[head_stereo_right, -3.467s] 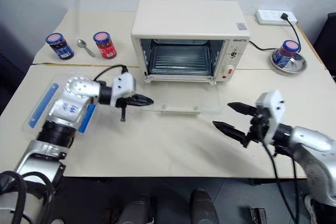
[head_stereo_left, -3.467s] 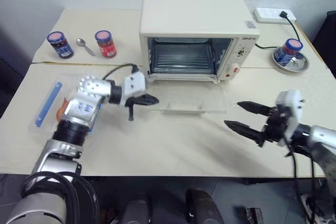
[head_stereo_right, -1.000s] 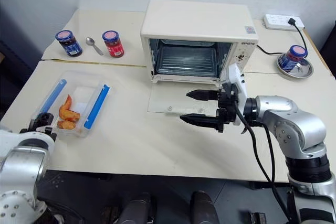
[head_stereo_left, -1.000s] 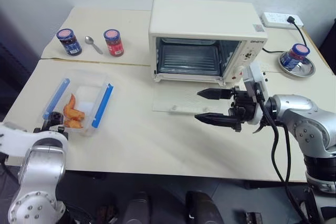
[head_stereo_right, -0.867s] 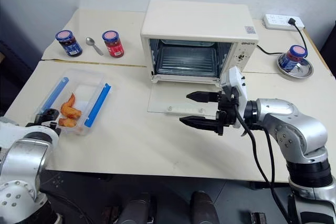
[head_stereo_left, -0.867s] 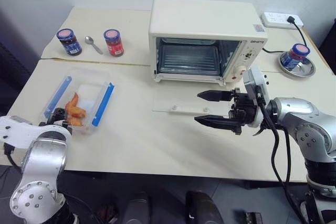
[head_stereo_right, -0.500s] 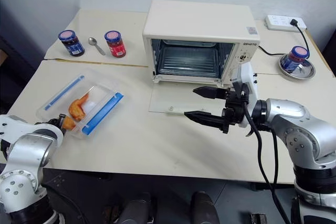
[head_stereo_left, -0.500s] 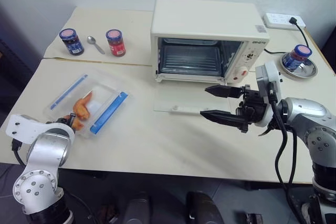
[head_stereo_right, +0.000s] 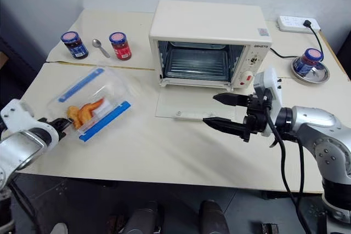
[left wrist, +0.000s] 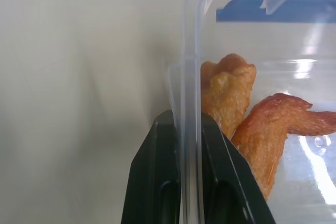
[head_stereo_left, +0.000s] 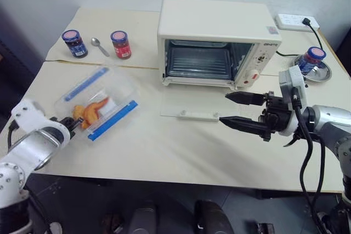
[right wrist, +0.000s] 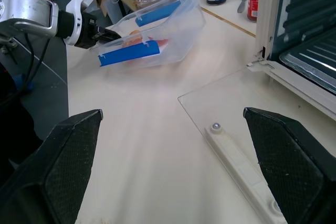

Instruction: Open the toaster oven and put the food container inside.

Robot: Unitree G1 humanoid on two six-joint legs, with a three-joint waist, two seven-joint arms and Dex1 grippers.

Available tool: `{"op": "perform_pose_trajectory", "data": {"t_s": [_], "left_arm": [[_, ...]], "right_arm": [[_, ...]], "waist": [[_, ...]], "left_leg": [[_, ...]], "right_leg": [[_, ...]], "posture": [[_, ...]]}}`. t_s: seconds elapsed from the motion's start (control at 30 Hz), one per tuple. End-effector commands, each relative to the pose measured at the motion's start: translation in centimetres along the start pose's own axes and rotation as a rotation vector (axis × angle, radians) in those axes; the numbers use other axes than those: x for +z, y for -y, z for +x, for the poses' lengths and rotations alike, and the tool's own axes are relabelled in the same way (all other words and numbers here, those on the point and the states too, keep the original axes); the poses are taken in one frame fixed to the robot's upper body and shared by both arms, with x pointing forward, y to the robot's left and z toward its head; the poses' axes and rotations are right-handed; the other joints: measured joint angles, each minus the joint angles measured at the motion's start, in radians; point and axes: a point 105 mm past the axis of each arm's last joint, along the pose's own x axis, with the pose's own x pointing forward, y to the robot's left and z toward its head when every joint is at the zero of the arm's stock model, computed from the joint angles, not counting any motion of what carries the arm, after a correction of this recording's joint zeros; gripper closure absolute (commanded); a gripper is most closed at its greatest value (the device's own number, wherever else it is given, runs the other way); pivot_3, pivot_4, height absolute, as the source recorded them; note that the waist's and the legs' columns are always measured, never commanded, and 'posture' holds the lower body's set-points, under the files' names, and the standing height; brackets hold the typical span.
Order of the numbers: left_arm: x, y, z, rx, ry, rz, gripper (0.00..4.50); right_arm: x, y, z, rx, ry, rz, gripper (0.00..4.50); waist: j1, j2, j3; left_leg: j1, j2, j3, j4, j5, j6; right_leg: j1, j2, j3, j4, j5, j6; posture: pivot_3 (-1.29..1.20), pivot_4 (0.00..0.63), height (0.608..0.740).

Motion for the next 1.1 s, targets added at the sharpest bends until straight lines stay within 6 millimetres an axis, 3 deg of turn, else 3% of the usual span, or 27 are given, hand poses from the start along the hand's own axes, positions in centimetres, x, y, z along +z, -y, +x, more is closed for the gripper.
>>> {"op": "perform_pose_trajectory", "data": {"t_s": [0.03, 0.23, 0.33, 0.57, 0.87, 1.1], "left_arm": [[1.0, 3.6, -0.4, -0.201, -0.028, 0.165, 4.46], [2.4, 8.6, -0.1, -0.402, -0.052, 0.304, 4.46], [2.0, 11.7, 0.9, -0.466, -0.085, 0.363, 4.46], [1.2, 17.1, 3.6, -0.512, -0.134, 0.433, 4.46], [0.8, 21.8, 5.7, -0.513, -0.153, 0.503, 4.46], [0.1, 22.6, 6.4, -0.518, -0.167, 0.526, 2.42]], "right_arm": [[0.7, -0.1, -1.0, -0.048, 0.010, -0.052, 0.00], [0.0, -0.5, -1.6, -0.098, 0.005, -0.051, 0.00], [-0.1, -0.7, -1.8, -0.124, 0.007, -0.055, 0.00], [0.1, -0.9, -3.2, -0.205, 0.022, -0.055, 0.00], [-0.5, -1.3, -4.1, -0.287, 0.041, -0.048, 0.00], [-0.6, -1.2, -4.3, -0.316, 0.048, -0.049, 0.00]], "waist": [[0.001, 0.000, 0.000], [-0.003, 0.000, 0.000], [0.000, 0.000, 0.000], [0.003, -0.001, 0.001], [0.003, -0.002, 0.001], [0.002, -0.002, 0.001]], "left_leg": [[0.000, 0.000, 0.001, -0.001, 0.000, 0.000], [-0.001, 0.000, 0.004, -0.003, 0.000, -0.001], [-0.001, 0.000, 0.005, -0.003, 0.001, -0.001], [-0.001, 0.000, 0.011, -0.003, 0.002, -0.002], [-0.002, -0.001, 0.012, -0.002, 0.003, -0.001], [-0.001, -0.001, 0.013, -0.002, 0.003, -0.001]], "right_leg": [[-0.001, 0.000, 0.000, 0.000, 0.000, 0.000], [-0.002, 0.001, 0.000, 0.000, 0.000, 0.000], [-0.003, 0.001, 0.001, 0.001, 0.000, 0.001], [-0.003, 0.001, 0.001, 0.001, 0.001, 0.002], [-0.003, 0.001, 0.001, 0.000, 0.002, 0.003], [-0.003, 0.002, 0.001, 0.000, 0.002, 0.003]], "posture": [[0.00, 0.150, 0.740], [0.00, 0.150, 0.740], [0.00, 0.150, 0.740], [0.00, 0.150, 0.740], [0.00, 0.150, 0.740], [0.00, 0.150, 0.740]]}}
